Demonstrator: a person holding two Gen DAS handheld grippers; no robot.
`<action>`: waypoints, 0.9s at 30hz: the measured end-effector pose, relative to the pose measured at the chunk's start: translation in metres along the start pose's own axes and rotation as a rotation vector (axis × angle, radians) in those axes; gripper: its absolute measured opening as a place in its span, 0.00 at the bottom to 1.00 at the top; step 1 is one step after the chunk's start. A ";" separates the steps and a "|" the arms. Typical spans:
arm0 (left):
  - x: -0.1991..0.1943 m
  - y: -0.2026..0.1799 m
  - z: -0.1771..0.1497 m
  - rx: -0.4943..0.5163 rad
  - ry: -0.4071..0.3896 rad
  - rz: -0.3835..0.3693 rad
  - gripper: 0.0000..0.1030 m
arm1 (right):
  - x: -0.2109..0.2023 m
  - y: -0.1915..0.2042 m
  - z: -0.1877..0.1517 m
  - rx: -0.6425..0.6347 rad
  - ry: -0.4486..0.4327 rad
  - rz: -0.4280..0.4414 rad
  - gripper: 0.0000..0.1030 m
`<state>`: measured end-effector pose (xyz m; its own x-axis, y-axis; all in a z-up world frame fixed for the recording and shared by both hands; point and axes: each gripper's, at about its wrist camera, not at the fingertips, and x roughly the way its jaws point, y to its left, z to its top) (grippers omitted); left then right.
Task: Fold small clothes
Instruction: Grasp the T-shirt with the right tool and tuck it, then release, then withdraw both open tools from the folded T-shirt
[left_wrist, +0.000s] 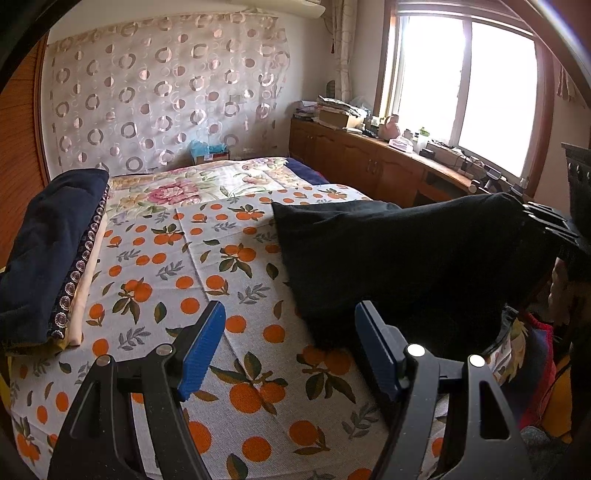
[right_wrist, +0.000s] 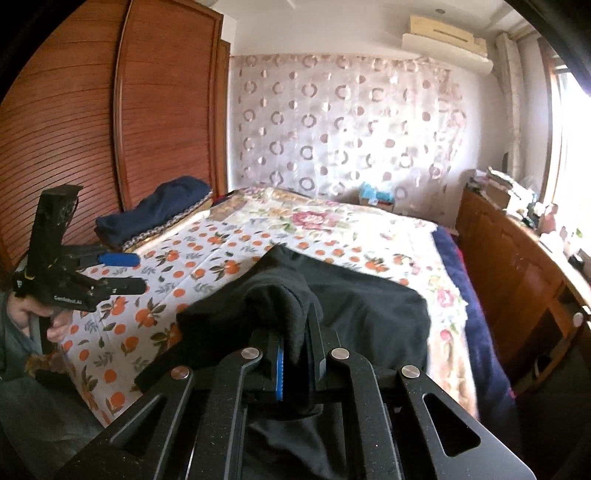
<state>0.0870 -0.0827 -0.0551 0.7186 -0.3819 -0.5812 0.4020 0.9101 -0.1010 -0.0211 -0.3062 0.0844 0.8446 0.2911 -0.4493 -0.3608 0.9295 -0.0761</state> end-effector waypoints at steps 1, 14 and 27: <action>0.000 -0.001 0.000 0.000 -0.002 -0.001 0.71 | -0.002 -0.003 -0.002 0.000 0.005 -0.017 0.08; -0.002 -0.011 0.002 0.008 -0.011 -0.007 0.71 | 0.016 -0.040 -0.070 0.093 0.226 -0.220 0.40; -0.006 -0.015 0.003 0.010 -0.026 -0.006 0.71 | 0.015 -0.005 -0.042 0.057 0.135 -0.135 0.63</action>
<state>0.0782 -0.0949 -0.0482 0.7304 -0.3917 -0.5596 0.4118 0.9061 -0.0968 -0.0229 -0.3160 0.0407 0.8219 0.1332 -0.5538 -0.2215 0.9705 -0.0952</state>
